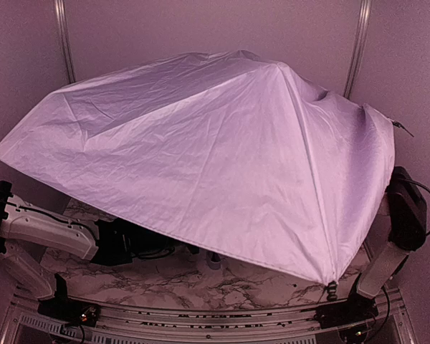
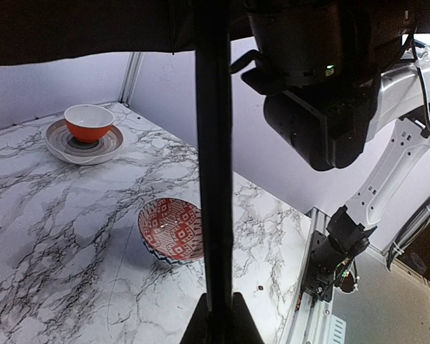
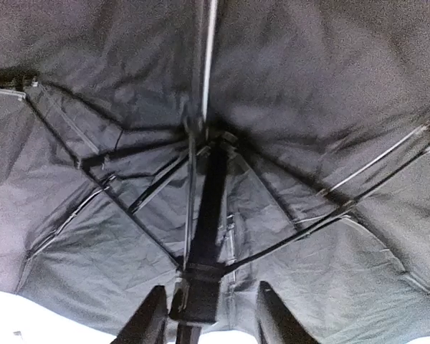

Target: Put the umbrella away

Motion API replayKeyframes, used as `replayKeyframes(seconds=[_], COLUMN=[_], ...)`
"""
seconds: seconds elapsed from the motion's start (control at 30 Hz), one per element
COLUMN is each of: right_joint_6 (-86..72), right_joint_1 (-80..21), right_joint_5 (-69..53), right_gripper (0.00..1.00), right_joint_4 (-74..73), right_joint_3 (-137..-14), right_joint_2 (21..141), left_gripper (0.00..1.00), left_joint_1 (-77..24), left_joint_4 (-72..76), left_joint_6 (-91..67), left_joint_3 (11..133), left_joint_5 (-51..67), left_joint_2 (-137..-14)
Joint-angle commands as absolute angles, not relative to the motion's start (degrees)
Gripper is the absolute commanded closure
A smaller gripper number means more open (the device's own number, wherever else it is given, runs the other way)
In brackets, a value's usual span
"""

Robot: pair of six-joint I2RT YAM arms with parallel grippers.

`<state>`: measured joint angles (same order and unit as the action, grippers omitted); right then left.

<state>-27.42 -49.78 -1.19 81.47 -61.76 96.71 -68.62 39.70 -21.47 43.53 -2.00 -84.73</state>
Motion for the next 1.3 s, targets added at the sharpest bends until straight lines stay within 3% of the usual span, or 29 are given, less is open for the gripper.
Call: replayKeyframes(seconds=[0.0,0.27,0.87,1.07,1.27], right_joint_6=[-11.58,7.5,10.2,9.19,9.53], right_joint_1=[-53.26,-58.66,-59.81,-59.9,-59.85], right_joint_5=[9.44,23.85,24.98,25.15,26.96], right_gripper=[0.58,0.56,0.53,0.63,0.84], right_joint_4=[76.34,74.86,71.57,69.39,68.12], right_joint_3=[-60.74,-62.25,-67.62,-69.67,-70.29], right_joint_2=[92.07,93.97,95.96,96.57,97.12], left_gripper=[1.0,1.0,1.0,1.0,1.0], left_joint_1=[-69.08,-70.75,-70.99,-71.09,-71.28], left_joint_4=[41.16,37.55,36.21,36.21,35.97], left_joint_6=[-18.37,-15.14,-14.76,-14.67,-14.39], left_joint_3=[44.89,47.9,48.25,48.18,48.14], left_joint_5=[-9.9,-16.0,-17.78,-17.93,-19.53], left_joint_2=[-81.83,-82.76,-83.41,-83.45,-83.18])
